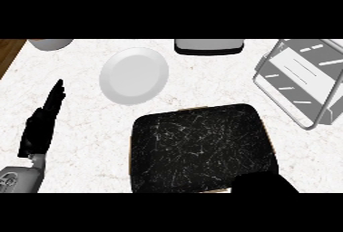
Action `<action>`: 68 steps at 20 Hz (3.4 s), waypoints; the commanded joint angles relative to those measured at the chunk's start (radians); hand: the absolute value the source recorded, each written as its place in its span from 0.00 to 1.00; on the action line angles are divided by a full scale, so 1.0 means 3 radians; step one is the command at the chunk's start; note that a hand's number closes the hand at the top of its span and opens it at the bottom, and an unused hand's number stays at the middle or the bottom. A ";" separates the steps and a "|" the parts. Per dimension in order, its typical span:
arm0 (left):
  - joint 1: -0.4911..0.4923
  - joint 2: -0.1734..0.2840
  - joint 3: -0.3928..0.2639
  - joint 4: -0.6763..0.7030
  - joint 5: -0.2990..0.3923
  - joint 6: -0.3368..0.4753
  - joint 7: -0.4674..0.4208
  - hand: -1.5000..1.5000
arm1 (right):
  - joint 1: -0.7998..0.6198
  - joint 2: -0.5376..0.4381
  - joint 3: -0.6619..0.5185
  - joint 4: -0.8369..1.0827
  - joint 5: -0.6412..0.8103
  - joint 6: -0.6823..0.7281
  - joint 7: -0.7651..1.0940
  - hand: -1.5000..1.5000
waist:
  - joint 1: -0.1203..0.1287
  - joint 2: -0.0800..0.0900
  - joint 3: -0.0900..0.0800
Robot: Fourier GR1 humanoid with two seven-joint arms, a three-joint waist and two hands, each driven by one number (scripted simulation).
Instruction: Pick the squash from the tray and place it in the tiered basket
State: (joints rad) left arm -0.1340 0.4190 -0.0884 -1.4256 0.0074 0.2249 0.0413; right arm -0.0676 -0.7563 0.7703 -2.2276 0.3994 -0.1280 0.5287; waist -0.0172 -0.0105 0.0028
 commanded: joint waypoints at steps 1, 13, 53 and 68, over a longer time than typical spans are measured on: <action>0.0049 -0.0039 0.0007 -0.0090 -0.0034 0.0090 0.0055 0.50 | 0.0087 -0.0444 -0.0701 -0.0547 -0.0295 -0.0176 -0.0456 1.00 | -0.0056 0.0007 0.0006; -0.0113 0.0000 0.0090 -0.0002 0.0016 -0.0089 0.0070 0.50 | -0.0060 -0.1078 -0.3158 0.0135 -0.1966 0.0436 -0.1085 1.00 | 0.0007 0.0040 -0.0006; -0.0153 -0.0268 0.0112 -0.0120 -0.0323 -0.0234 0.0161 0.50 | -0.2649 -0.0561 -0.2367 0.5096 0.0347 0.1268 -0.3829 1.00 | 0.0200 0.0073 -0.0007; -0.0147 -0.0305 0.0182 -0.0056 -0.0384 -0.0242 0.0116 0.50 | -0.3058 -0.0350 -0.3038 0.6063 -0.0096 0.1580 -0.3839 0.00 | 0.0153 0.0064 -0.0006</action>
State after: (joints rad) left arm -0.1761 0.3367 -0.0271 -1.4511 -0.0829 0.1407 0.0736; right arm -0.9258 -0.8906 -0.0943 -0.4605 0.4042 0.3377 -0.6285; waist 0.0264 0.0021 -0.0033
